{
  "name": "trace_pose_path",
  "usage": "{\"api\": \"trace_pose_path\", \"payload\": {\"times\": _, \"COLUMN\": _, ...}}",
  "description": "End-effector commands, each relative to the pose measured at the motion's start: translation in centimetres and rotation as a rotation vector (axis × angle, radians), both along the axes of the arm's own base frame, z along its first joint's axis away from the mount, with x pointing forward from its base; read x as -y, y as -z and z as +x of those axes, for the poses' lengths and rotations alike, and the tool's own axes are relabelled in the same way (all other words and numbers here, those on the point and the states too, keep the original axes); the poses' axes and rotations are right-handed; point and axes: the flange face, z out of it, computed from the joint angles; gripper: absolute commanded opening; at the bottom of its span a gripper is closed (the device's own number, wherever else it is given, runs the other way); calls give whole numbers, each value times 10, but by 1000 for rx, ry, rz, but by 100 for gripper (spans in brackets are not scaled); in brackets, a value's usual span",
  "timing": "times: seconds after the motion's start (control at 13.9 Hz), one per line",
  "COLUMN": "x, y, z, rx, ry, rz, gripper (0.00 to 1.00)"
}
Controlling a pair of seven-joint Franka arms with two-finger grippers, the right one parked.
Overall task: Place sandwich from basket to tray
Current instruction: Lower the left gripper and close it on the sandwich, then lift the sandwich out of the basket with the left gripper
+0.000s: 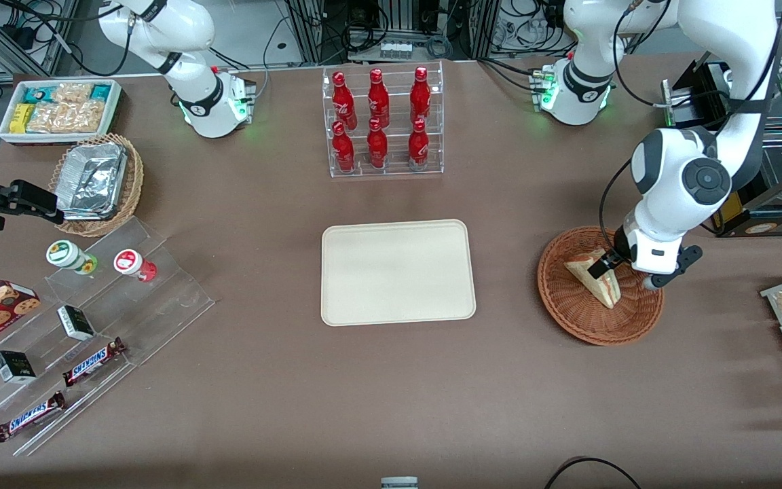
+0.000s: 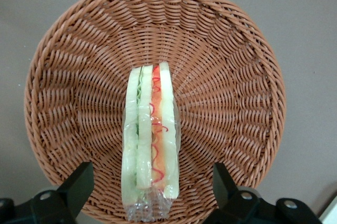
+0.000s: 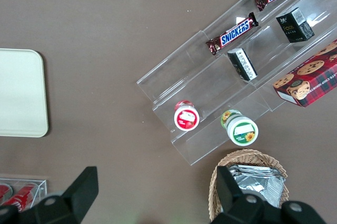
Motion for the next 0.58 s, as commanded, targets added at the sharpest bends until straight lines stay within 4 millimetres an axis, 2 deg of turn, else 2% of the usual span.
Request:
{"api": "trace_pose_path", "payload": {"times": 0.0, "x": 5, "y": 15, "z": -4, "rx": 18, "ry": -13, "rz": -2, "gripper": 100}}
{"api": "trace_pose_path", "payload": {"times": 0.36, "x": 4, "y": 54, "z": -18, "rx": 25, "ry": -12, "rz": -10, "gripper": 100}}
{"api": "trace_pose_path", "payload": {"times": 0.43, "x": 4, "y": 55, "z": -20, "rx": 22, "ry": -15, "rz": -10, "gripper": 83}}
{"api": "trace_pose_path", "payload": {"times": 0.5, "x": 3, "y": 56, "z": -23, "rx": 18, "ry": -15, "rz": -9, "gripper": 40}}
